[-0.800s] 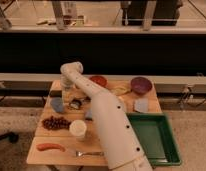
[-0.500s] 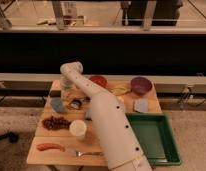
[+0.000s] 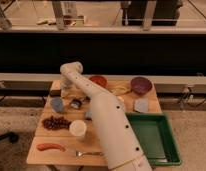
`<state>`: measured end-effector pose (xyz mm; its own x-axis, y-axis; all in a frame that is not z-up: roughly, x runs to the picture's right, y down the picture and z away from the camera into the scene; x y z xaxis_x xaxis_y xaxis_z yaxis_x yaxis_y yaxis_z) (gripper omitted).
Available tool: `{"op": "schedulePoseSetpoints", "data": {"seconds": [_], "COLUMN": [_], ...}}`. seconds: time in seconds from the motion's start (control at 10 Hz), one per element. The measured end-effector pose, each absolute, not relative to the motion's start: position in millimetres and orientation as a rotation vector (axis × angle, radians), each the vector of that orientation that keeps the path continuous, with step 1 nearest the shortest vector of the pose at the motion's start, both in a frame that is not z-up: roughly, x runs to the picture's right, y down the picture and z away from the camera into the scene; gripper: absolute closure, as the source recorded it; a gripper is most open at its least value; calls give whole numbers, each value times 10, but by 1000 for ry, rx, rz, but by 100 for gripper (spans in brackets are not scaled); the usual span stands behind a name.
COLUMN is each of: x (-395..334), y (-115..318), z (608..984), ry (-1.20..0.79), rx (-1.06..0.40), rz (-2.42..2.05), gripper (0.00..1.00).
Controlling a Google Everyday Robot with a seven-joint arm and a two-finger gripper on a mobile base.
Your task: Place eraser in red bowl
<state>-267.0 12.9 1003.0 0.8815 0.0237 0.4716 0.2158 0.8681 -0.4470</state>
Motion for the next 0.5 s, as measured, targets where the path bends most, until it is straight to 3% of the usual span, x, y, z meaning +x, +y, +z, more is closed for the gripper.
{"op": "schedulePoseSetpoints", "data": {"seconds": [0.3, 0.5], "x": [-2634, -2633], "y": [148, 143], "z": [10062, 10043], "ry": [-486, -486], "rx": [-510, -509], "rz": [-106, -109], "gripper": [80, 88]}}
